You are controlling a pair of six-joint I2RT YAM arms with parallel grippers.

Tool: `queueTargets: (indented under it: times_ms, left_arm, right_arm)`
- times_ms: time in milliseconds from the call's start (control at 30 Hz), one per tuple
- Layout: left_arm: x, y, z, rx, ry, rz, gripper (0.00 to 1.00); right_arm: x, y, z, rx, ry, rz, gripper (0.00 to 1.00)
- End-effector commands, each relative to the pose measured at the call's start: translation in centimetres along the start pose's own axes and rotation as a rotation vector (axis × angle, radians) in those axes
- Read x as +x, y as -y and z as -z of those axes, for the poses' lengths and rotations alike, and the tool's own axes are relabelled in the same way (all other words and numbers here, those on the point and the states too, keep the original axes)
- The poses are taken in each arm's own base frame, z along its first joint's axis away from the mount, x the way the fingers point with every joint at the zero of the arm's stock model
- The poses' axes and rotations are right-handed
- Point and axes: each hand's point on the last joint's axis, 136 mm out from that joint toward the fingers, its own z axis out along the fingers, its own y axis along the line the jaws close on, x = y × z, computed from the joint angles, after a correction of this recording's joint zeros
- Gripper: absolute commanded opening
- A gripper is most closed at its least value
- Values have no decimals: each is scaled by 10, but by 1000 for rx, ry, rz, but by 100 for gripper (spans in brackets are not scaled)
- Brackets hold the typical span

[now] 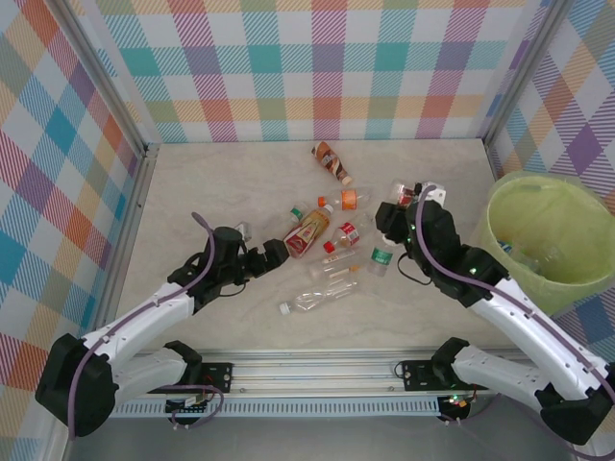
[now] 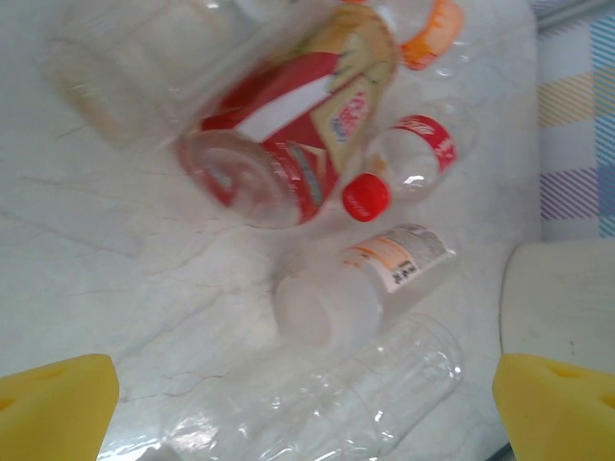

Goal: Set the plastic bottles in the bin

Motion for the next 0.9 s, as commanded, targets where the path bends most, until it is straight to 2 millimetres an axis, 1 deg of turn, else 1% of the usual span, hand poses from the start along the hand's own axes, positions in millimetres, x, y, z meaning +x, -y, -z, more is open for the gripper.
queueTargets:
  times_ms: [0, 167, 300, 400, 467, 533, 667, 800, 867]
  left_arm:
    - [-5, 27, 4, 91, 42, -111, 100]
    - [-3, 27, 0, 83, 37, -115, 100]
    - [-5, 26, -1, 80, 47, -92, 100]
    - [-7, 27, -2, 82, 56, -78, 100]
    - [-7, 25, -3, 75, 58, -73, 100]
    - [-7, 23, -4, 68, 58, -67, 100]
    - [-6, 18, -5, 53, 60, -52, 100]
    - [-6, 16, -8, 47, 59, -39, 100]
    - [-6, 16, -9, 46, 57, -37, 100]
  right_arm:
    - [-44, 2, 18, 44, 162, 126, 43]
    - [-94, 10, 40, 161, 322, 237, 43]
    - [-128, 10, 60, 197, 411, 301, 43]
    - [-153, 15, 79, 233, 477, 326, 43]
    - [-169, 23, 94, 267, 523, 336, 43]
    - [-182, 37, 107, 330, 551, 352, 41]
    - [-199, 82, 122, 523, 551, 336, 40]
    - [-207, 125, 133, 721, 525, 317, 40]
    - [-209, 140, 135, 794, 511, 313, 42]
